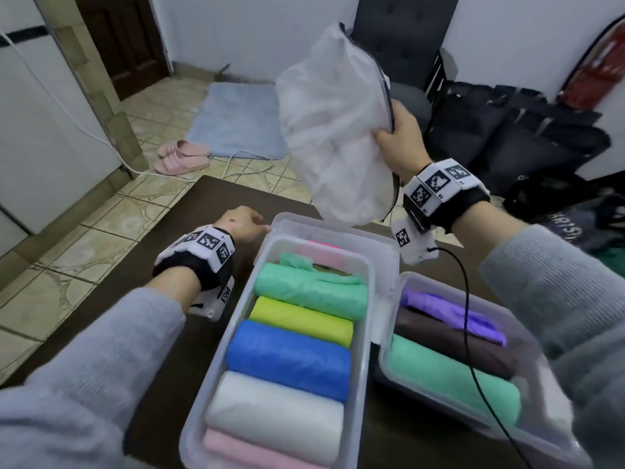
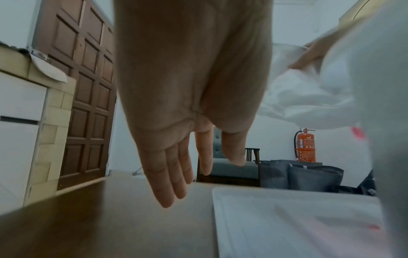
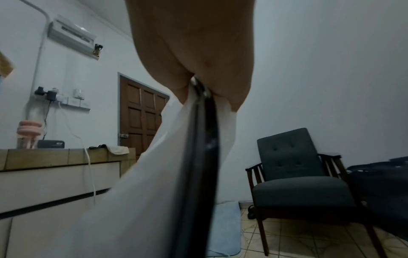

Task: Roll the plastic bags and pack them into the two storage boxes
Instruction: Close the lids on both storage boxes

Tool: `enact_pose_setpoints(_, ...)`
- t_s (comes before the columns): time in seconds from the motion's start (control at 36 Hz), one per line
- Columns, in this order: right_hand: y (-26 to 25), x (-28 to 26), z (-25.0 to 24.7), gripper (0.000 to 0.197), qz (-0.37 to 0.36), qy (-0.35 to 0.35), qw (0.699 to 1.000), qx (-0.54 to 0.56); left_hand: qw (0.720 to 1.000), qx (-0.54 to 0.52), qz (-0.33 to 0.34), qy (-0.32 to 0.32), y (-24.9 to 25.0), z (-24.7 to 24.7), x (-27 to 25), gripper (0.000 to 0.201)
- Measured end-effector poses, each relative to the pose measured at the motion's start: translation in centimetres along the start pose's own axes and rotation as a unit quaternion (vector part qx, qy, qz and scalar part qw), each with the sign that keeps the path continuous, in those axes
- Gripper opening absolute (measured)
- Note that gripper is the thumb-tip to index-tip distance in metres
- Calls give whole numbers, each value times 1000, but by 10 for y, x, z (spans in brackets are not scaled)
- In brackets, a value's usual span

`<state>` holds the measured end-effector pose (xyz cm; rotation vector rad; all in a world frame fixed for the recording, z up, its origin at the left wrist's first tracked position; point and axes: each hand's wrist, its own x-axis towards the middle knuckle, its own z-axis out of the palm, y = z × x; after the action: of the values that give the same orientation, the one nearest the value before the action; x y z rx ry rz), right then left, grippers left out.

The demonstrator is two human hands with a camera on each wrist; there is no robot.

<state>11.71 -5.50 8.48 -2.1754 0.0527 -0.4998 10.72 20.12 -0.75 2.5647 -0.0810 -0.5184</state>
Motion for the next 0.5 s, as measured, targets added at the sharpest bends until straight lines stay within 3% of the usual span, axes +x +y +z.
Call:
enact_pose_setpoints(0.25,-6,-107,-103,61,117,7,992,42,994,82,67,7,67,-39,-81,49)
enact_pose_setpoints(0.5,23,-271,-199,67,127,54,989,51,967,94,238,-15,173,15,-183,49)
